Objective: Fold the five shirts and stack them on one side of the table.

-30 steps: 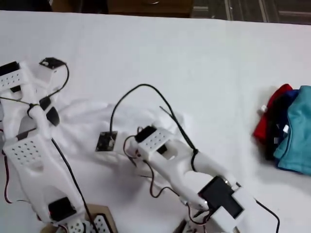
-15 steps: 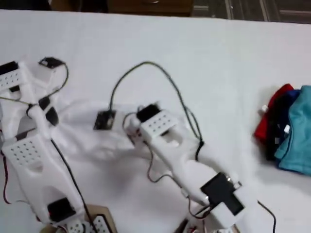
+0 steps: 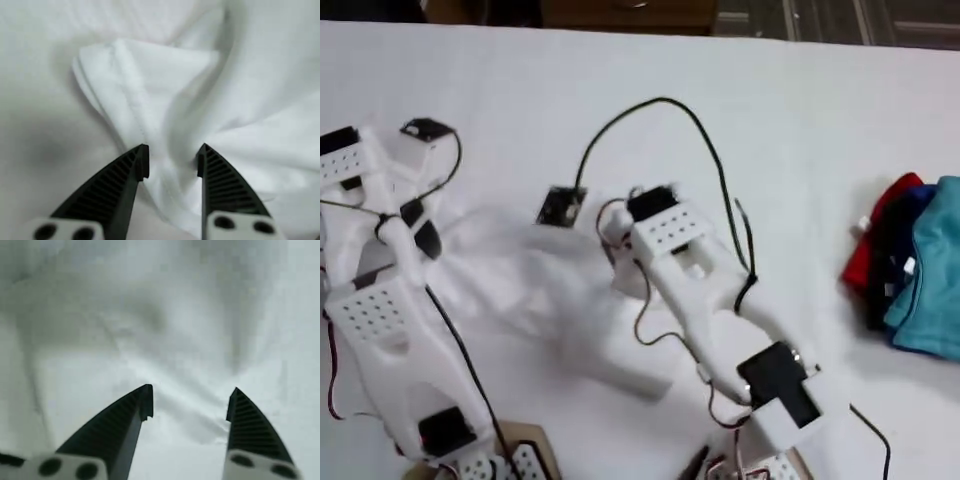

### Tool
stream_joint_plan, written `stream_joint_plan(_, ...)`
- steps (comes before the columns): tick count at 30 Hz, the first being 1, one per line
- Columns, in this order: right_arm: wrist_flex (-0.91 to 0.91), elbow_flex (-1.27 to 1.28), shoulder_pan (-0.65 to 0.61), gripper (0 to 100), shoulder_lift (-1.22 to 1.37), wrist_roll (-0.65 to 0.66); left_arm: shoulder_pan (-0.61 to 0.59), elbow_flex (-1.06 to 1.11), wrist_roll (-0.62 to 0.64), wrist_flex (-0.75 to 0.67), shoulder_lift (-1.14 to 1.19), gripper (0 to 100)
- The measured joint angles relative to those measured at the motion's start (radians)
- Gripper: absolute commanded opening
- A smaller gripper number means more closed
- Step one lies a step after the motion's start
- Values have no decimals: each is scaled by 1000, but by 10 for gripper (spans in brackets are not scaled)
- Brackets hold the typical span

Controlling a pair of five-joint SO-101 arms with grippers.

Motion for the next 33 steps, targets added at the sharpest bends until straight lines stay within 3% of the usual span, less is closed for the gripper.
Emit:
stream_joint_plan(7, 89, 155, -313, 235, -196, -28, 0, 0, 0, 0, 0, 184)
stream_joint_plan(11, 68, 328, -400, 215, -288, -31, 0, 0, 0, 0, 0, 184)
stream_joint_plan(20, -123, 575, -414, 215, -316, -29, 0, 0, 0, 0, 0, 184)
stream_joint_plan(27, -249, 605, -361, 204, -215, -34, 0, 0, 0, 0, 0, 184)
stream_joint_plan(32, -253, 534, -301, 15, -130, -34, 0, 0, 0, 0, 0, 184)
stream_joint_plan(33, -255, 523, -290, 20, -124, -34, 0, 0, 0, 0, 0, 184)
